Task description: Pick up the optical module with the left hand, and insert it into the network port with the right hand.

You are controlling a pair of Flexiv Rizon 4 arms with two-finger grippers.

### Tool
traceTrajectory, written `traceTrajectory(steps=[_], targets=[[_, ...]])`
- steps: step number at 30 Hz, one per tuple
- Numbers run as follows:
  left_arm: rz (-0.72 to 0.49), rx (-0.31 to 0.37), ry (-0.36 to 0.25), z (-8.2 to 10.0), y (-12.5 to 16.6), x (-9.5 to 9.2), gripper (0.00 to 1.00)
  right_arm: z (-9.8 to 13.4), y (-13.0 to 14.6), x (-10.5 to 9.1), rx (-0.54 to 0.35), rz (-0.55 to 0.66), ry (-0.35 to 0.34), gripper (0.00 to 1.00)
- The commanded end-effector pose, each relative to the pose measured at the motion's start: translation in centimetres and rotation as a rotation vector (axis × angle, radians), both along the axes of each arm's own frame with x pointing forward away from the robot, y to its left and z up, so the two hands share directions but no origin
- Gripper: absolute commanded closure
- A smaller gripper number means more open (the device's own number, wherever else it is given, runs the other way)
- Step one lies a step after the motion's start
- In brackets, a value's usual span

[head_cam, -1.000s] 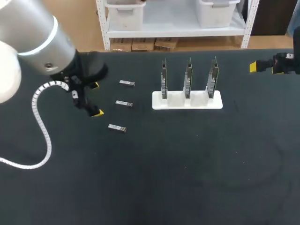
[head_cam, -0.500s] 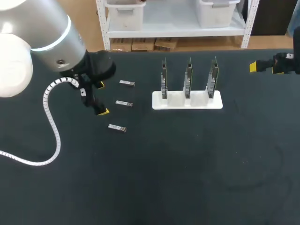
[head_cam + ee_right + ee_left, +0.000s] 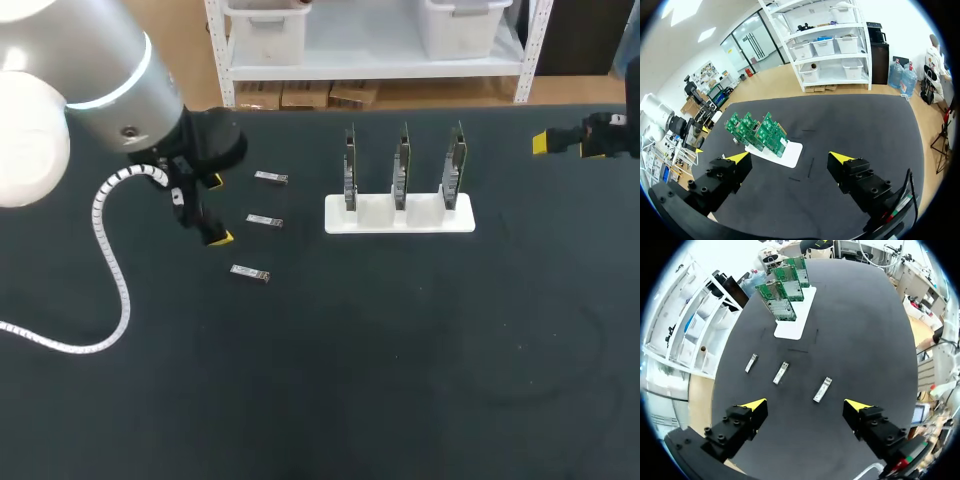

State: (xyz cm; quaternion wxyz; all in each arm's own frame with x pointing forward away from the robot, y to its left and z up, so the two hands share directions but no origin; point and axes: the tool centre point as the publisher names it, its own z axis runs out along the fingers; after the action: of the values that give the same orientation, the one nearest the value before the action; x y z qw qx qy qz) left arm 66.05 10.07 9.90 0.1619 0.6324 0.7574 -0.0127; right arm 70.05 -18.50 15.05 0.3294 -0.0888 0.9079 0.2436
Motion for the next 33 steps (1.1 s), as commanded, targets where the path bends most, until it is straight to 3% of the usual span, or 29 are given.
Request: traceTrajectory(steps=[1, 4, 7, 9, 12, 19, 24, 33], targets=[[-0.072, 0.033, -0.067, 0.9, -1.4, -0.6, 0.0, 0.0, 0.0, -0.1, -0.003, -0.003, 0.0, 0.0], [-0.192, 0.131, -0.063, 1.0, -3.2, -0.9, 0.0, 0.0, 0.0, -0.1, -0.003, -0.003, 0.0, 0.0], [-0.324, 0.297, -0.01, 0.4, -5.0, -1.4, 0.0, 0.0, 0.0, -0.1, -0.003, -0.003, 0.0, 0.0], [-0.385, 0.367, 0.015, 0.1, -5.6, -1.7, 0.0, 0.0, 0.0, -0.1, -0.003, -0.003, 0.0, 0.0], [-0.419, 0.407, 0.046, -0.1, -5.7, -1.9, 0.0, 0.0, 0.0, -0.1, -0.003, -0.003, 0.0, 0.0], [-0.401, 0.435, 0.097, -0.8, -4.2, -1.4, 0.0, 0.0, 0.0, -0.1, -0.003, -0.003, 0.0, 0.0], [-0.374, 0.355, 0.181, -2.3, -2.7, -0.8, 0.0, 0.0, 0.0, -0.1, -0.003, -0.003, 0.0, 0.0], [-0.342, 0.307, 0.219, -5.3, -1.5, -1.1, 0.0, 0.0, 0.0, -0.1, -0.003, -0.003, 0.0, 0.0]])
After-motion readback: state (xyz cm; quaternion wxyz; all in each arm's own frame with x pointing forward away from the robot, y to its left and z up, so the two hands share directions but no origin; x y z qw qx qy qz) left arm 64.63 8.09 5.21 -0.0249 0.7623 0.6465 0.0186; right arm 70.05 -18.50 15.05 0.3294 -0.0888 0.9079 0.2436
